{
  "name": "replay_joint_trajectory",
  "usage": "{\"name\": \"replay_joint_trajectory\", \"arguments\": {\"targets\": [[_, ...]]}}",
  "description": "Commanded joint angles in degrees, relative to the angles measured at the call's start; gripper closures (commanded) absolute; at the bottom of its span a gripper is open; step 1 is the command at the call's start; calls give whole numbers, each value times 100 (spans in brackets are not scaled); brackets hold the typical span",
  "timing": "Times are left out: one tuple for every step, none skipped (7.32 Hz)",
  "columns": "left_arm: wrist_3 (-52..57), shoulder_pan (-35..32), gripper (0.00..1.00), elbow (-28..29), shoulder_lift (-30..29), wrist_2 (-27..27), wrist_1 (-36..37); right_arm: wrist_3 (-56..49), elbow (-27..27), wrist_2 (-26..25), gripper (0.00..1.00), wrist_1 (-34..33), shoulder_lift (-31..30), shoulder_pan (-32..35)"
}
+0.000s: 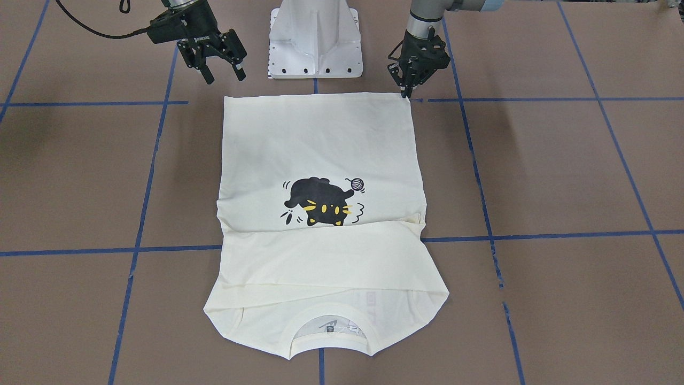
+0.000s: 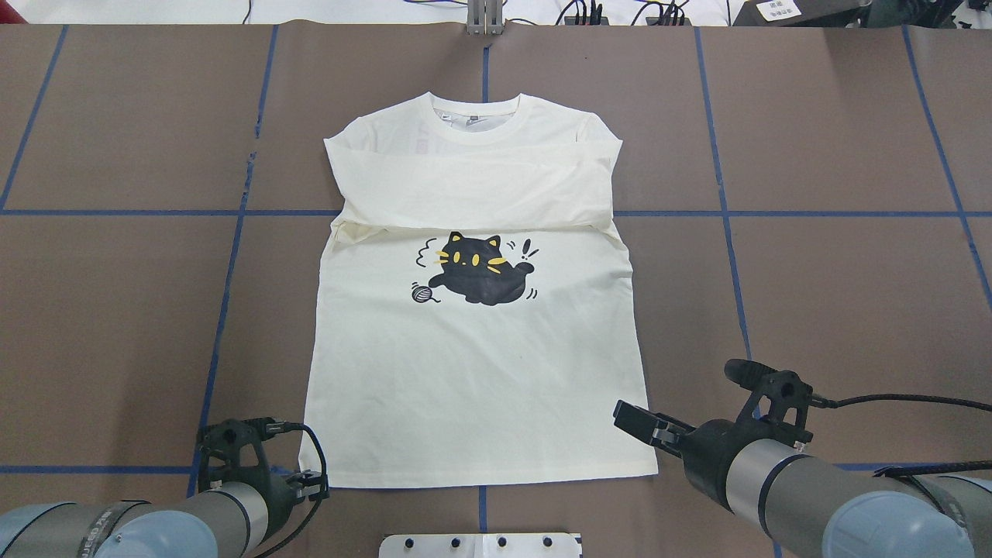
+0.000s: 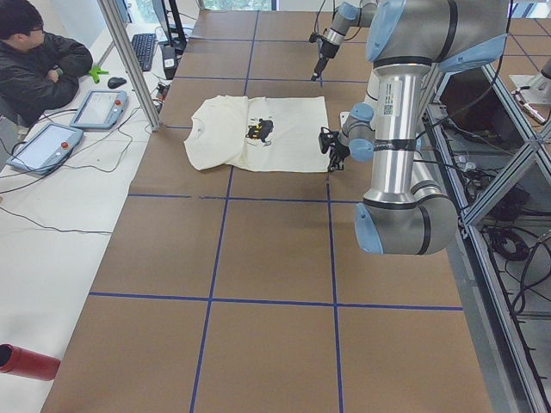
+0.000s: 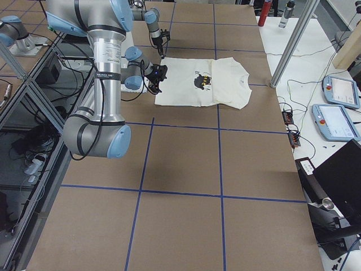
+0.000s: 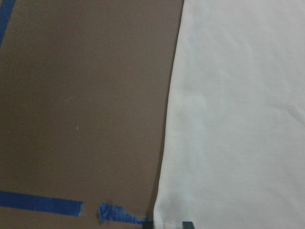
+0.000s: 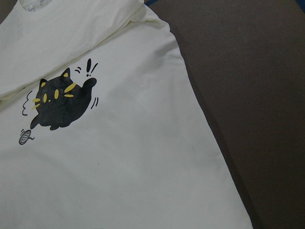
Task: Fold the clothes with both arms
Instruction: 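Close both grippers on the hem corners nearest the robot, then adjust both grippers along the hem edge and pinch the corners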
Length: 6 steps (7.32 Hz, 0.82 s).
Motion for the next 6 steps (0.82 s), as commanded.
{"name": "replay_joint_trajectory", "arguments": {"targets": [[9,5,100,-9,-1,7,9,0,-41,0,0,-9,-17,0],[200,-21,100,-122,7,-10,18,17,-76,9,2,-35,-17,-9],[341,-30,100,-306,16,-19,26,52,-190,9,6,-79,-44,-18],[343,-65,100,-386,8,-19,26,288,-269,26,15,-270,-70,-18],[351,-83,100,-526,-1,-28,26,464,-252,52,20,-699,-62,-18],[352,-126,100,-554,-10,-19,26,483,-278,53,20,-834,-35,-61]]}}
